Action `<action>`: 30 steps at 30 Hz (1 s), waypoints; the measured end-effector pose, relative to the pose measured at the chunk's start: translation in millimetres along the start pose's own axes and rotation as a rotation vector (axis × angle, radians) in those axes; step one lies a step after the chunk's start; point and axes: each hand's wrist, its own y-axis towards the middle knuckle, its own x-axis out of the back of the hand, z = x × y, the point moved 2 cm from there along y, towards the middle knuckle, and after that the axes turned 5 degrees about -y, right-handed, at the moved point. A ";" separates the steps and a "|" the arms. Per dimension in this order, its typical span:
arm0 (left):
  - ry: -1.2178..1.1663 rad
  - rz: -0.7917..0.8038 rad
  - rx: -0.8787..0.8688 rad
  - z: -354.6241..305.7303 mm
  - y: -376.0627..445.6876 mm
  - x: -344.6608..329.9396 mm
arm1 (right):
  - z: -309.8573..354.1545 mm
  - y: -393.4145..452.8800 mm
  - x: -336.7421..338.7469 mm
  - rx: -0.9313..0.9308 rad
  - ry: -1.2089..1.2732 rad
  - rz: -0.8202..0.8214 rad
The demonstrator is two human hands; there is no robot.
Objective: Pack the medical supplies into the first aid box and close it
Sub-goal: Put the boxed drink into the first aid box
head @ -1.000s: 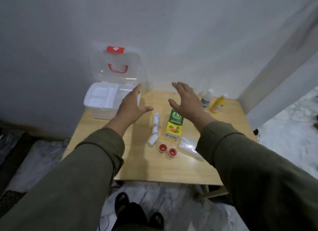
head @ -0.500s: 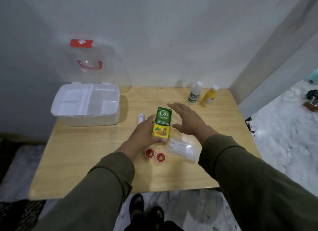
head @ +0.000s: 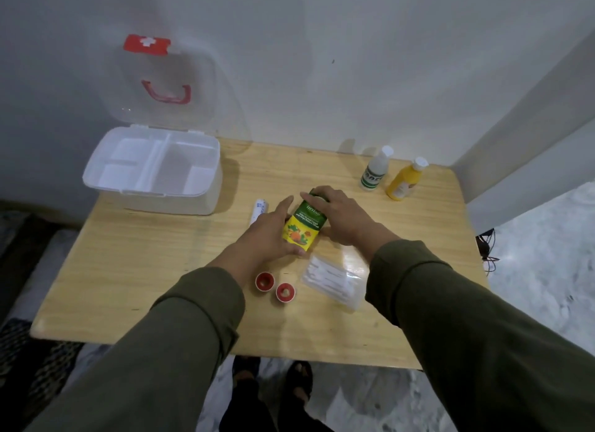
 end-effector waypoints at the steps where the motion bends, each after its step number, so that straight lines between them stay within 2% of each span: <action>1: 0.006 0.007 -0.002 -0.8 1.7 0.6 | -1.3 0.2 -1.4 -0.009 0.001 0.002; 7: 0.033 -0.005 -0.025 2.9 5.9 3.6 | -11.1 -3.7 -3.9 -0.122 0.051 -0.019; 11: 0.036 -0.086 -0.038 6.1 3.8 10.3 | -18.9 -14.2 0.8 -0.194 0.117 -0.042; 13: 0.048 -0.197 -0.096 4.2 -2.9 21.3 | -23.6 -18.0 5.7 -0.218 0.121 -0.060; 16: 0.114 -0.446 -0.191 2.1 -16.5 49.8 | -27.9 -17.7 18.3 -0.197 0.212 -0.104; 19: 0.242 -0.613 -0.175 7.9 -24.4 81.4 | -25.0 -15.0 36.9 -0.209 0.332 -0.136; 23: 0.339 -0.578 0.002 29.4 -32.4 120.7 | -5.4 -8.5 63.5 -0.226 0.482 -0.184; 30: 0.409 -0.491 0.104 85.7 -47.2 180.8 | 52.8 25.1 94.0 -0.224 0.598 -0.270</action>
